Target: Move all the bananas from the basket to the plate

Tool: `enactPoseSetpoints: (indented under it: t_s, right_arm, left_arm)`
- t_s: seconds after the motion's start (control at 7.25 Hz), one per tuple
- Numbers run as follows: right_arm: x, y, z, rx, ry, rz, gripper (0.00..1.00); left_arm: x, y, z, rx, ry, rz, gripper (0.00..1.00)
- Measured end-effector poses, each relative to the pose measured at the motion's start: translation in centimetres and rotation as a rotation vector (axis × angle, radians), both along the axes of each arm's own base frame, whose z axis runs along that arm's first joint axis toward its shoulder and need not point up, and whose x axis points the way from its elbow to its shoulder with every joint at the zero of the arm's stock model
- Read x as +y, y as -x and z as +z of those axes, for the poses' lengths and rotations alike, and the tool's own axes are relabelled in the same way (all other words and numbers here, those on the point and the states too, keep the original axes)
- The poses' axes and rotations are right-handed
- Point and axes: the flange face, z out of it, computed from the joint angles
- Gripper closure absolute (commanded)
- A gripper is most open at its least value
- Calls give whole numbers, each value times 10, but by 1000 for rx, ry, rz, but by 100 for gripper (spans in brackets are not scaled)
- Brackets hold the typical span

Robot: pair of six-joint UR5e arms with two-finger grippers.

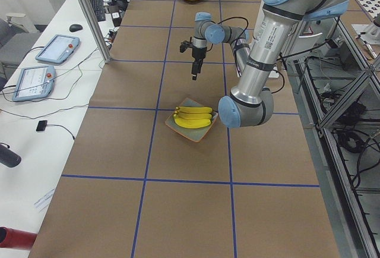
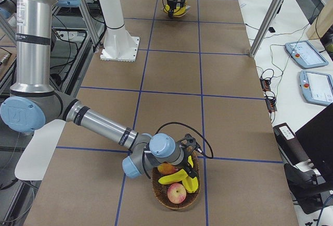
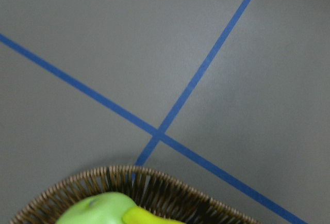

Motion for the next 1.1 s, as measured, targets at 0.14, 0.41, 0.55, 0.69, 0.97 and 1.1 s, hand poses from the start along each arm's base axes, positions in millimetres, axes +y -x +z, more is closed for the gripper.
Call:
enactPoseSetpoints:
  t_s: [0.14,0.41,0.55,0.69,0.97,1.1]
  right_arm:
    - [1,-1,7,30,-12,-17,12]
    - [-11,3,9,65,-27,-33,12]
    - [-15,6,9,68,-25,-40,15]
    - [-16,9,9,67,-21,-44,16]
    - [-17,15,10,70,-20,-61,17]
    - [-17,19,11,70,-19,-68,18]
  left_arm:
    - [-1,-1,1,0,1,-3,0]
    - [-1,-3,2,-2,3,-4,0]
    - [-1,-4,2,-2,4,-4,0]
    - [-1,-4,3,-2,5,-6,0]
    - [-1,-5,3,1,7,-12,0]
    - [-1,-6,3,4,6,-12,0]
